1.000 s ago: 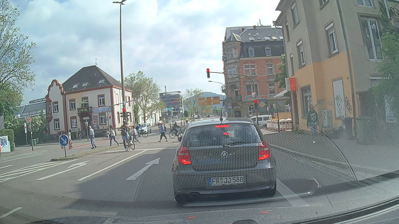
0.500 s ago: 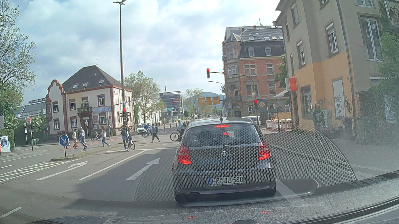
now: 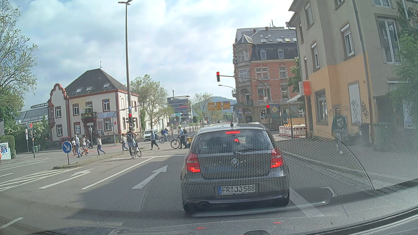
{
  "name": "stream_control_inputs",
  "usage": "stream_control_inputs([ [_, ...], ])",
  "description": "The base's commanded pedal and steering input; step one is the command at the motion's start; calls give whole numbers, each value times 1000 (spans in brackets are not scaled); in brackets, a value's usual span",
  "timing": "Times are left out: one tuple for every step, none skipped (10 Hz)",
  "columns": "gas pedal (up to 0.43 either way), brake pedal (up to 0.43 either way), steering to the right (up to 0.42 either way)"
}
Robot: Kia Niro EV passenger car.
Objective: Follow the waypoints while adhering to traffic rules and regulations
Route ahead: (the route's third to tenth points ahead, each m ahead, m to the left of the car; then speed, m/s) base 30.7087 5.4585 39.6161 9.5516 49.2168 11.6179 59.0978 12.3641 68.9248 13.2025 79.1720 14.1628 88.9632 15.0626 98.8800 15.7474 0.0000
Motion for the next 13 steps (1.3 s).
stream_control_inputs([
  [0,226,-15],
  [0,226,-15],
  [0,226,-15],
  [0,226,-15],
  [0,226,-15],
  [0,220,-15],
  [0,226,-15],
  [0,226,-15],
  [0,226,-15],
  [0,226,-15],
  [0,226,-15],
  [0,226,-15],
  [0,226,-15],
])
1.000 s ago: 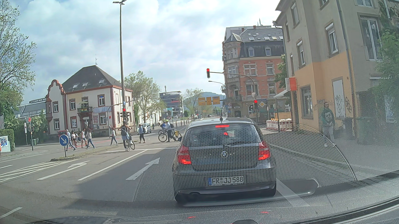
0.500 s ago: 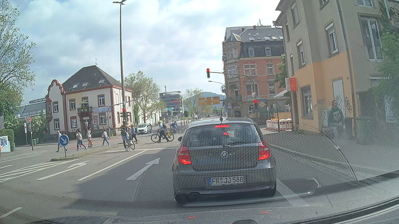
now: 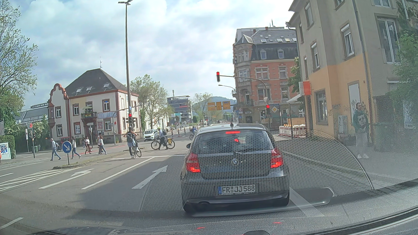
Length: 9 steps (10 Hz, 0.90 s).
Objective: Follow the waypoints while adhering to traffic rules and regulations
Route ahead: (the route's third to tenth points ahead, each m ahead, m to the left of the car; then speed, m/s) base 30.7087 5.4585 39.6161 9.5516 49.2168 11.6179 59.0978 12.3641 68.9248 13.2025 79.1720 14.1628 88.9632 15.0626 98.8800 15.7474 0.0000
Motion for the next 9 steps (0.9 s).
stream_control_inputs([
  [0,226,-15],
  [0,226,-15],
  [0,226,-15],
  [0,220,-15],
  [0,226,-15],
  [0,226,-15],
  [0,226,-15],
  [0,226,-15],
  [0,226,-15],
])
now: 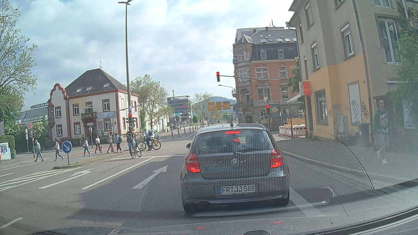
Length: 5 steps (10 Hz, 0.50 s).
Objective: Follow the waypoints while adhering to traffic rules and regulations
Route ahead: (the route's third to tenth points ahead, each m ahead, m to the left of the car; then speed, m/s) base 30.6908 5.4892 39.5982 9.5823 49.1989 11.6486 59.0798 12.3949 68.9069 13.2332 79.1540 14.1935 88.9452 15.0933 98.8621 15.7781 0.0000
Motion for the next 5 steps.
stream_control_inputs([
  [0,226,-15],
  [0,226,-15],
  [0,226,-15],
  [0,226,-15],
  [0,220,-15],
])
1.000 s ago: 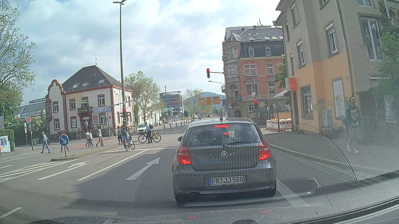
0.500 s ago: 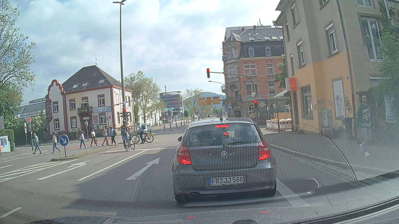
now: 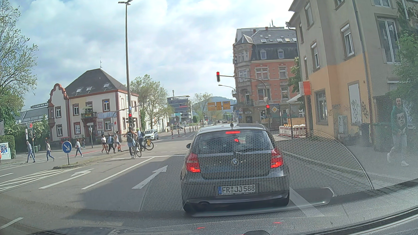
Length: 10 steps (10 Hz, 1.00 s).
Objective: Follow the waypoints while adhering to traffic rules and regulations
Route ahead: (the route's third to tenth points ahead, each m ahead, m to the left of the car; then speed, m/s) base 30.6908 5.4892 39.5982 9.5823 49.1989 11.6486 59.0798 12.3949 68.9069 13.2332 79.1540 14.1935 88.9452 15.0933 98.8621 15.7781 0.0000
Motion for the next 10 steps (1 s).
stream_control_inputs([
  [0,226,-15],
  [0,226,-15],
  [0,220,-15],
  [0,226,-15],
  [0,226,-15],
  [0,226,-15],
  [0,220,-15],
  [0,220,-15],
  [0,220,-15],
  [0,226,-15],
])
